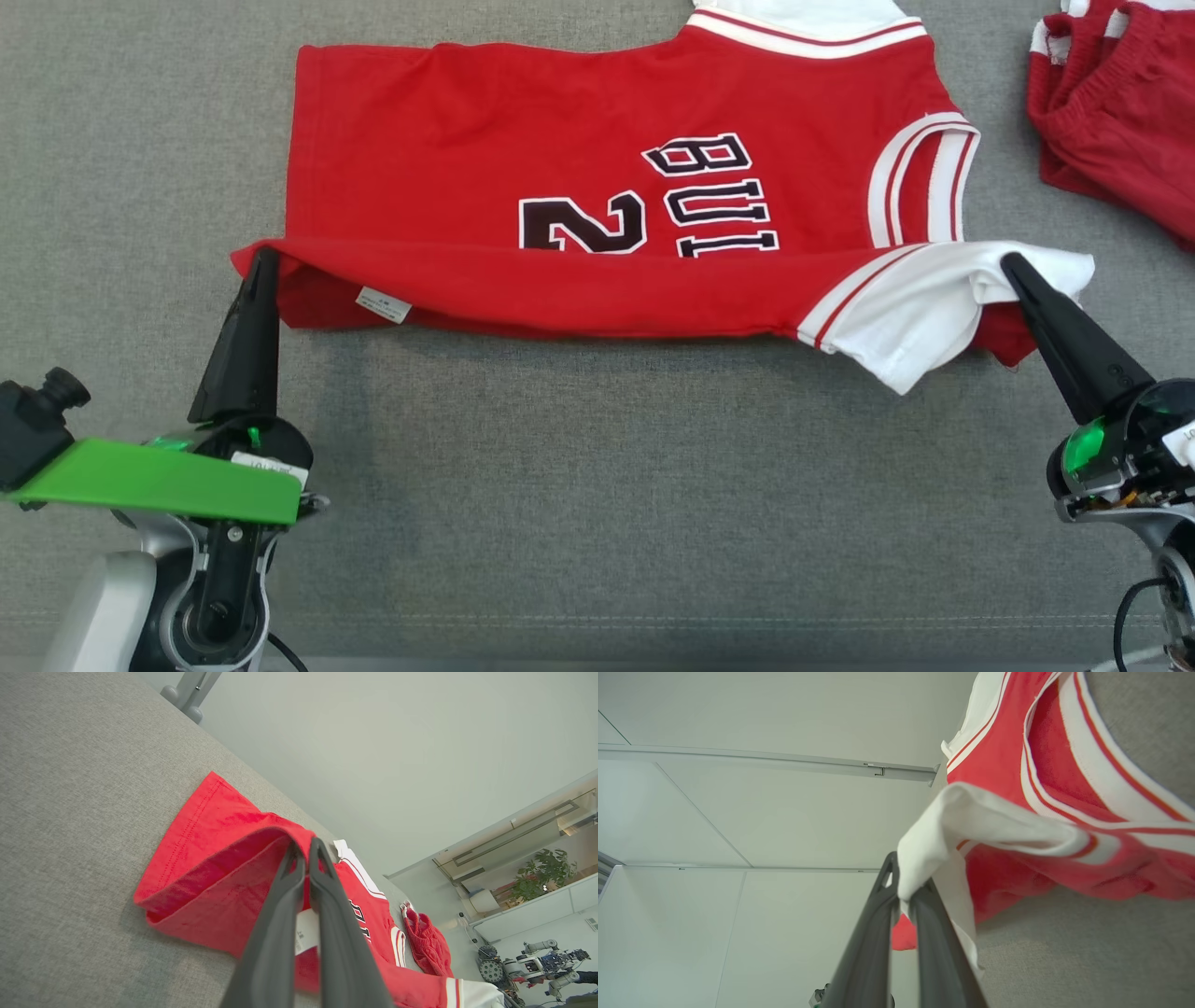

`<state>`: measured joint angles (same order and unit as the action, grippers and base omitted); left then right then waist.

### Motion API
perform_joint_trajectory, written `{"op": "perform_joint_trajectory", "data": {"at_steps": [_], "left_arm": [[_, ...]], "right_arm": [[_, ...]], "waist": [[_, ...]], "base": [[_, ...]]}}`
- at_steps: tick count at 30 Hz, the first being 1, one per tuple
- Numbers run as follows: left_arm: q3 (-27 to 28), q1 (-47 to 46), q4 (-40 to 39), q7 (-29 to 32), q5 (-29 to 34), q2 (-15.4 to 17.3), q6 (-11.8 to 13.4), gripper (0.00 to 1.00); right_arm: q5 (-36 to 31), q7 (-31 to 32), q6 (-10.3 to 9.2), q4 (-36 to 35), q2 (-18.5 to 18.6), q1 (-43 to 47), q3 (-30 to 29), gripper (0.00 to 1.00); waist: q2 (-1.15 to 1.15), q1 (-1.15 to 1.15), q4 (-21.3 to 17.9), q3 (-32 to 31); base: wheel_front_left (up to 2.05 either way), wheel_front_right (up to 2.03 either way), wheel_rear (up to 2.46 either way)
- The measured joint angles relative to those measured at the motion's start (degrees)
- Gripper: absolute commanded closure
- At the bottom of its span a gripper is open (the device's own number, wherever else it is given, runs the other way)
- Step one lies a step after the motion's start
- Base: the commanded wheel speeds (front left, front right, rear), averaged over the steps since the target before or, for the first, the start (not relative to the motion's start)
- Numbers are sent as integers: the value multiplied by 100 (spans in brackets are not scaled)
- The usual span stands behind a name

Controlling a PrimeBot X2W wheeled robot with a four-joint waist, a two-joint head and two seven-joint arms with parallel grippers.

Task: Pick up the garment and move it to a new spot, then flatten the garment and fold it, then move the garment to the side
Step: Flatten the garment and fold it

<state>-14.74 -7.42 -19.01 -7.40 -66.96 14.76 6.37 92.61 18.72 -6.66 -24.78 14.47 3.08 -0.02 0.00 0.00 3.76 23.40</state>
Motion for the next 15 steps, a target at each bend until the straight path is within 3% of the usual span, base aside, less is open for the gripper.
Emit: {"op": "perform_joint_trajectory", "data": {"at_steps": [15], "left_arm": [[-62, -619, 478, 230, 24, -81, 47, 100]], "right_arm": [[-136, 4, -52, 617, 71, -935, 15, 100]], "waist": [[0, 0, 53, 375]], "base": [[0, 0, 0]]}}
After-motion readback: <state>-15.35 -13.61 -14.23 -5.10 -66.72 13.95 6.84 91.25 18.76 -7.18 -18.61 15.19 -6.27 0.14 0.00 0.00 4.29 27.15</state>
